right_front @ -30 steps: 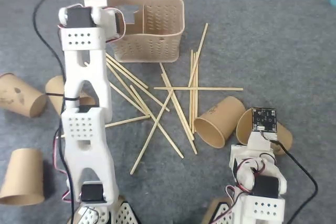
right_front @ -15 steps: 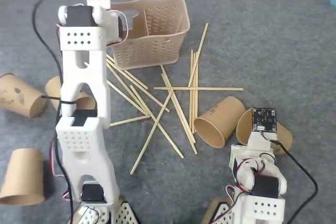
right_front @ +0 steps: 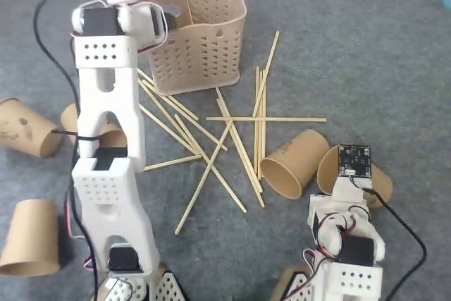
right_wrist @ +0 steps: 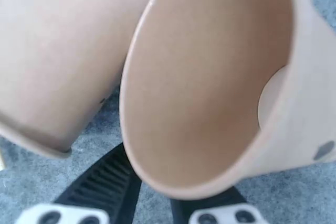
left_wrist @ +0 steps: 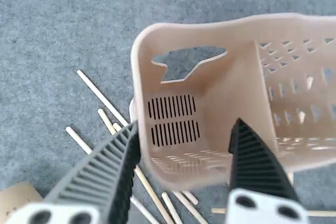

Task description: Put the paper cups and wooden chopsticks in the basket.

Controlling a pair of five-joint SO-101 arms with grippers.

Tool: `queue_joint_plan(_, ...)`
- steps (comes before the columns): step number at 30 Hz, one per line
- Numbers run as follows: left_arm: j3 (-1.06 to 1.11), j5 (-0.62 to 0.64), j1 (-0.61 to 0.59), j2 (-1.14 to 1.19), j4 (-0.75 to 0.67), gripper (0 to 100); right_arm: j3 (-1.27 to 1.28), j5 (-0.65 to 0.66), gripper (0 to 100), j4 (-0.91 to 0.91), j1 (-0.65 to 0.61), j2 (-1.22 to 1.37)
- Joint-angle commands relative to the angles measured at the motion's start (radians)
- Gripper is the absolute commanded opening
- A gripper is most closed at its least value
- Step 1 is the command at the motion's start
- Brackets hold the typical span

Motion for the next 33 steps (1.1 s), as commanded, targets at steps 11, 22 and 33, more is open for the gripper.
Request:
queue_joint_plan(11, -0.156, 0.021, -0.091, -0.293, 0.206, 26, 0.018, -0.009, 0.9, 0.005, 0.005, -0.012)
queue_joint_plan(22, 0.532, -0.029, -0.101, -0.807, 0.199, 26, 0.018, -0.009, 0.9, 0.005, 0.005, -0.012)
queue_joint_plan(33, 1.283, -0.031, -0.348, -1.165, -0.084, 26, 0.018, -0.008, 1.1, -0.008, 0.004, -0.012)
